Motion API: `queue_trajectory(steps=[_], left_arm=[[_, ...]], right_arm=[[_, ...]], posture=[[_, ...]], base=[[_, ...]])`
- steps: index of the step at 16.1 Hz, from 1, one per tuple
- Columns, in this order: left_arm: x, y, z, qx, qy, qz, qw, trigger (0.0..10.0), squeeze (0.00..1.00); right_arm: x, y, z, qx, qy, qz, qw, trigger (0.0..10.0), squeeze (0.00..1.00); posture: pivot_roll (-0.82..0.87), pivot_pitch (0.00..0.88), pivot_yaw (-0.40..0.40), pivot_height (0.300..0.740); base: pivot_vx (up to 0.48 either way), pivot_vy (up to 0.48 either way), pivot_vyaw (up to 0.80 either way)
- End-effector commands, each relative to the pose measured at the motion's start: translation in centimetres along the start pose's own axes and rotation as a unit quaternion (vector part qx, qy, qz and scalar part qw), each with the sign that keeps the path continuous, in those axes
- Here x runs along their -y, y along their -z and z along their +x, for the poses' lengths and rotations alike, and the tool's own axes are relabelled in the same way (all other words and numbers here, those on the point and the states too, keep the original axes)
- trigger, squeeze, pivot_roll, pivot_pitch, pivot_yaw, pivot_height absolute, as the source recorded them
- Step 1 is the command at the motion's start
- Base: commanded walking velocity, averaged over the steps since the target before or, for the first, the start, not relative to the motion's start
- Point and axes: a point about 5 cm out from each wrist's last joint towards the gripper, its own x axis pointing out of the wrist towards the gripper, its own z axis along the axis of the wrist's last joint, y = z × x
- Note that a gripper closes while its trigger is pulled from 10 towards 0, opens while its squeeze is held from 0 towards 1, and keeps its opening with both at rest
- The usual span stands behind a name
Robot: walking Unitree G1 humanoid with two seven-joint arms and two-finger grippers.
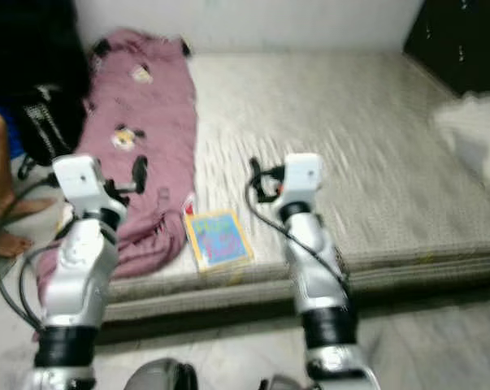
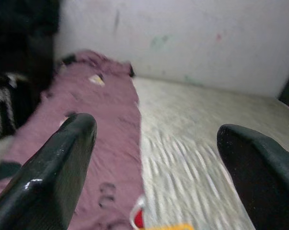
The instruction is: Clean up the room
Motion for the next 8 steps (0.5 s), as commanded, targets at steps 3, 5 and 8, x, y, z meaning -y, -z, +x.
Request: queue_trajectory(steps=[3, 5, 8], left_arm=[[0.27, -0.23, -0.25, 0.009, 0.006, -0.002, 1.000, 10.0, 0.00], [0.78, -0.86, 0.09, 0.020, 0.005, -0.013, 1.000, 10.0, 0.00], [0.87, -0.70, -0.26, 0.016, 0.011, -0.015, 1.000, 10.0, 0.00]], right_arm=[[-0.41, -0.10, 0.11, 0.003, -0.006, -0.011, 1.000, 10.0, 0.00], [-0.53, -0.14, 0.54, -0.002, -0.019, -0.019, 1.000, 10.0, 0.00], [-0.30, 0.07, 0.33, -0.002, -0.013, -0.021, 1.000, 10.0, 0.00]], posture=[[0.02, 0.000, -0.031, 0.740], [0.03, 0.000, -0.034, 0.740], [0.03, 0.000, -0.028, 0.740]], base=[[0.000, 0.000, 0.00], [0.000, 0.000, -0.40], [0.000, 0.000, -0.27]])
